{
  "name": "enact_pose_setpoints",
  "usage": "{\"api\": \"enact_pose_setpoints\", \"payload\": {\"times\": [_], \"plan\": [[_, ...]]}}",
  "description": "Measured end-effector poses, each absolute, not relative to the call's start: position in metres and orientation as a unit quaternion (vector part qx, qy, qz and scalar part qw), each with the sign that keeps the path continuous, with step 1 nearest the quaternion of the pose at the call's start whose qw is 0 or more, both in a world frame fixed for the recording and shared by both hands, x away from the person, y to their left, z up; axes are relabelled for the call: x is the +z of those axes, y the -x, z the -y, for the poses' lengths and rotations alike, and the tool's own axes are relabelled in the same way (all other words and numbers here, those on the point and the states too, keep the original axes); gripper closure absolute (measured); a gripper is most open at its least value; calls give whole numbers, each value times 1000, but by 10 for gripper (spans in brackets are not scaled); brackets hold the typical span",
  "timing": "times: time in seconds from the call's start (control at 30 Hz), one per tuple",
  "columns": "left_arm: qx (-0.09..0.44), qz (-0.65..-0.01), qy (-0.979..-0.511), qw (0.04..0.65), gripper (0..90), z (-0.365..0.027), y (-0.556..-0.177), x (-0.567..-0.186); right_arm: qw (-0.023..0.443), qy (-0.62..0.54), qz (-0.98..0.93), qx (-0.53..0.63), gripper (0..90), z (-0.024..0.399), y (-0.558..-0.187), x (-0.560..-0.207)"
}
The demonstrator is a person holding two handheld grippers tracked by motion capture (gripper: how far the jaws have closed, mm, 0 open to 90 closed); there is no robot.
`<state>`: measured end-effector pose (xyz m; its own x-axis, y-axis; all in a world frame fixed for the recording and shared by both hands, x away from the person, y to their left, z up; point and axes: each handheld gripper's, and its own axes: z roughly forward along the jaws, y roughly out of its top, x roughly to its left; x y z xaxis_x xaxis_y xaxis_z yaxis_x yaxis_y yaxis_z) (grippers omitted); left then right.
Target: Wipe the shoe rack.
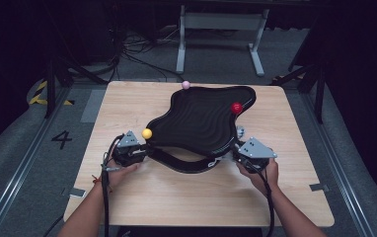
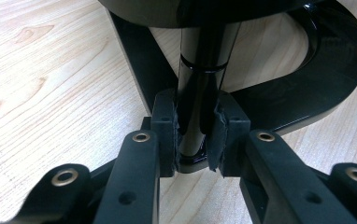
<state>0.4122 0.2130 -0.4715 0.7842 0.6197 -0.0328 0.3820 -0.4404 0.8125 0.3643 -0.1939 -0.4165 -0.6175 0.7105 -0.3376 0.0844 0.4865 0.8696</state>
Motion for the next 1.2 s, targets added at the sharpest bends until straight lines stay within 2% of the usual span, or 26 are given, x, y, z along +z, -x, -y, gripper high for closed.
{"api": "enact_pose_setpoints", "payload": {"times": [0.33, 0.53, 0.7, 1.2], "plan": [[128, -305, -834, 443, 738, -210, -410, -473, 310, -267, -822, 397, 806, 185, -375, -453], [123, -302, -835, 442, 736, -208, -408, -473, 314, -260, -837, 364, 805, 182, -384, -474], [123, -295, -848, 422, 726, -203, -406, -478, 315, -268, -834, 365, 806, 182, -386, -474], [117, -291, -849, 426, 733, -202, -402, -478, 277, -247, -841, 393, 805, 174, -374, -473]]}}
